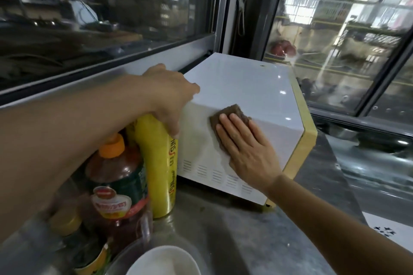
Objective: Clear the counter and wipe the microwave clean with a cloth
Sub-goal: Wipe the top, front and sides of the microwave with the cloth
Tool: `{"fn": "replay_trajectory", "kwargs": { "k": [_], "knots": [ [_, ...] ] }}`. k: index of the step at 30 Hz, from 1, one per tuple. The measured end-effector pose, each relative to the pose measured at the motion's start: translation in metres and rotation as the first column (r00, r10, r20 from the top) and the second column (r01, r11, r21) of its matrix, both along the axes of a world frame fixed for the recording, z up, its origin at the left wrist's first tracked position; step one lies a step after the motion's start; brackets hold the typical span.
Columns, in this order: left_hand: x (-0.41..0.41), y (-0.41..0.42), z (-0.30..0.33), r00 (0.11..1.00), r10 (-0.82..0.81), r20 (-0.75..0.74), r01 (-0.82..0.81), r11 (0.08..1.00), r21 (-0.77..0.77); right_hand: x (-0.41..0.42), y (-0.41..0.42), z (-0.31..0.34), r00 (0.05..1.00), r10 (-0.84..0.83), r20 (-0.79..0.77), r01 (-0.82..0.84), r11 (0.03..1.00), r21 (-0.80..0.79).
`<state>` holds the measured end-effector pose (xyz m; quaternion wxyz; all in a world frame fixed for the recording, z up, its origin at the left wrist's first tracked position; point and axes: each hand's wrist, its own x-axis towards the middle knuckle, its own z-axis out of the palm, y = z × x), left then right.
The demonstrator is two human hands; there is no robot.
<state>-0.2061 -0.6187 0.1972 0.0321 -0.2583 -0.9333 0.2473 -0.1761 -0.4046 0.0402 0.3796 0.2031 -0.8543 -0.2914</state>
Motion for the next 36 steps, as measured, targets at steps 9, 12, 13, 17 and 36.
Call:
{"fn": "replay_trajectory", "kwargs": {
  "k": [9,12,13,17,36],
  "knots": [
    [0.001,0.000,-0.004,1.000,0.009,-0.005,-0.008,0.997,0.082,0.010,0.004,-0.054,0.960,0.044,0.277,-0.151,0.913,0.379],
    [0.000,-0.001,-0.004,1.000,-0.002,0.002,0.002,0.994,0.107,0.019,0.020,-0.034,0.975,0.097,0.201,-0.149,0.954,0.262],
    [0.000,-0.002,-0.004,1.000,-0.002,0.008,0.001,0.994,0.110,0.016,0.018,-0.021,0.980,0.112,0.163,-0.143,0.971,0.190],
    [0.001,-0.004,-0.002,1.000,0.004,0.010,-0.005,0.995,0.103,-0.017,-0.028,0.018,0.986,0.154,0.070,-0.160,0.983,0.091],
    [0.009,0.002,-0.005,0.998,0.015,-0.056,-0.019,0.998,-0.067,0.045,0.050,-0.071,0.880,-0.027,0.474,-0.125,0.950,0.286]
  ]
}}
